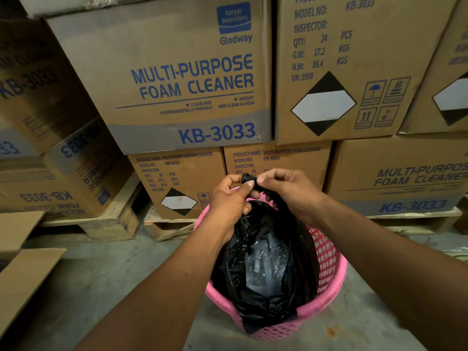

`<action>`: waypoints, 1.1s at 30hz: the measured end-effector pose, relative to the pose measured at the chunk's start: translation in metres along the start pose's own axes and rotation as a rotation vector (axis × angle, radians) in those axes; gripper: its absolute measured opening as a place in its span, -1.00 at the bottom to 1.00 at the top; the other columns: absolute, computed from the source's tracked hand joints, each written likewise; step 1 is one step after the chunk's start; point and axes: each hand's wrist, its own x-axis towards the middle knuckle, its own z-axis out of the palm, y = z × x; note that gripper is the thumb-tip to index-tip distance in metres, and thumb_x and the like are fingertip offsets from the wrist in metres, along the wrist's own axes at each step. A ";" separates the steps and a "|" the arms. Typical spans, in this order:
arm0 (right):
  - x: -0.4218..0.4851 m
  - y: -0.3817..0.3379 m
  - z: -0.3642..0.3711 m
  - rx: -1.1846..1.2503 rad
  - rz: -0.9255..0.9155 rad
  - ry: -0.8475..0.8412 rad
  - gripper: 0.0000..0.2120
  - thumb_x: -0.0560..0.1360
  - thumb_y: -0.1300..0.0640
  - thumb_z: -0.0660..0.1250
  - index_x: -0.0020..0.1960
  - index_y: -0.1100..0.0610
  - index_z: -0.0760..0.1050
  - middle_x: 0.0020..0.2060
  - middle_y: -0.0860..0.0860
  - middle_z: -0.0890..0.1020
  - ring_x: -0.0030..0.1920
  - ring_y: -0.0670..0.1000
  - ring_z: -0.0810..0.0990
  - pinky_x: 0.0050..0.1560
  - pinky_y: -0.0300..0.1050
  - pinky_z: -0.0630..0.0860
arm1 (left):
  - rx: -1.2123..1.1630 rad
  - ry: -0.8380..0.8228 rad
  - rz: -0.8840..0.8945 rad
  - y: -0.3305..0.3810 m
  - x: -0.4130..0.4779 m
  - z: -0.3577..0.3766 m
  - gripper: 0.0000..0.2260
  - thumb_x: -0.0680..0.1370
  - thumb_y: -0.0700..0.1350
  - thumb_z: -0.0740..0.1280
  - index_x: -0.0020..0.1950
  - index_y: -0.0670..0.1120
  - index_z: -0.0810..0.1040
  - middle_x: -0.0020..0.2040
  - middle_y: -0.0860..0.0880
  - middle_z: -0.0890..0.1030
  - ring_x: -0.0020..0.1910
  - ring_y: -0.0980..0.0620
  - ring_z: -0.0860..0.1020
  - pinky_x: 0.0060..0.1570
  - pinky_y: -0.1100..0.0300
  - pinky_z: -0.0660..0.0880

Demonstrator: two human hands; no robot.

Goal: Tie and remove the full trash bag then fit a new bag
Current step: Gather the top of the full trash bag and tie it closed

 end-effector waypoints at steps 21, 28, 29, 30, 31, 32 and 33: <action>-0.009 0.004 0.010 -0.573 -0.005 -0.115 -0.94 0.41 0.29 0.39 -0.18 0.16 0.63 -0.37 0.08 0.67 -0.39 -0.02 0.64 -0.31 -0.14 0.58 | 0.565 0.092 0.305 -0.011 0.006 -0.014 -0.93 0.65 -0.12 0.25 -0.03 0.00 0.47 -0.25 -0.14 0.66 -0.49 0.13 0.44 -0.44 0.21 0.35; -0.005 0.005 0.003 -0.860 -0.098 -0.033 -0.82 0.36 0.16 0.55 -0.31 0.03 0.57 -0.35 0.03 0.64 -0.30 -0.07 0.57 -0.32 -0.31 0.47 | 0.398 0.027 0.120 -0.012 0.007 -0.010 -0.89 0.64 -0.15 0.29 -0.08 -0.06 0.54 -0.23 -0.08 0.69 -0.30 -0.05 0.56 -0.27 0.12 0.46; -0.004 0.007 0.002 -0.890 -0.141 0.006 -0.76 0.35 0.08 0.57 -0.36 -0.03 0.52 -0.35 0.01 0.60 -0.27 -0.09 0.52 -0.34 -0.33 0.39 | 0.375 0.028 0.099 -0.013 0.008 -0.009 -0.89 0.64 -0.15 0.30 -0.09 -0.06 0.54 -0.22 -0.12 0.68 -0.28 -0.07 0.54 -0.25 0.08 0.45; -0.004 0.009 0.001 -0.899 -0.170 0.040 -0.74 0.34 0.03 0.58 -0.37 -0.06 0.50 -0.31 0.01 0.60 -0.23 -0.08 0.51 -0.32 -0.31 0.35 | 0.360 0.031 0.080 -0.013 0.008 -0.009 -0.89 0.64 -0.14 0.30 -0.08 -0.09 0.55 -0.22 -0.15 0.65 -0.27 -0.08 0.51 -0.25 0.07 0.43; -0.004 0.012 0.000 -0.895 -0.197 0.066 -0.76 0.35 0.00 0.57 -0.34 -0.07 0.50 -0.26 0.03 0.62 -0.18 -0.04 0.53 -0.28 -0.26 0.36 | 0.355 0.034 0.060 -0.013 0.007 -0.010 -0.89 0.64 -0.13 0.29 -0.04 -0.13 0.57 -0.22 -0.18 0.62 -0.27 -0.08 0.48 -0.27 0.09 0.41; -0.005 0.013 0.000 -0.903 -0.230 0.083 -0.81 0.36 -0.02 0.55 -0.30 -0.07 0.54 -0.23 0.04 0.64 -0.13 -0.01 0.55 -0.23 -0.22 0.37 | 0.356 0.036 0.039 -0.013 0.007 -0.010 -0.87 0.64 -0.12 0.29 0.01 -0.16 0.57 -0.22 -0.20 0.60 -0.27 -0.08 0.46 -0.30 0.13 0.38; -0.005 0.015 -0.001 -0.923 -0.271 0.096 -0.87 0.38 -0.02 0.54 -0.23 -0.07 0.59 -0.21 0.03 0.65 -0.11 0.01 0.57 -0.20 -0.20 0.38 | 0.359 0.036 0.020 -0.013 0.006 -0.010 -0.85 0.64 -0.12 0.29 0.04 -0.18 0.58 -0.21 -0.20 0.58 -0.29 -0.06 0.45 -0.36 0.18 0.37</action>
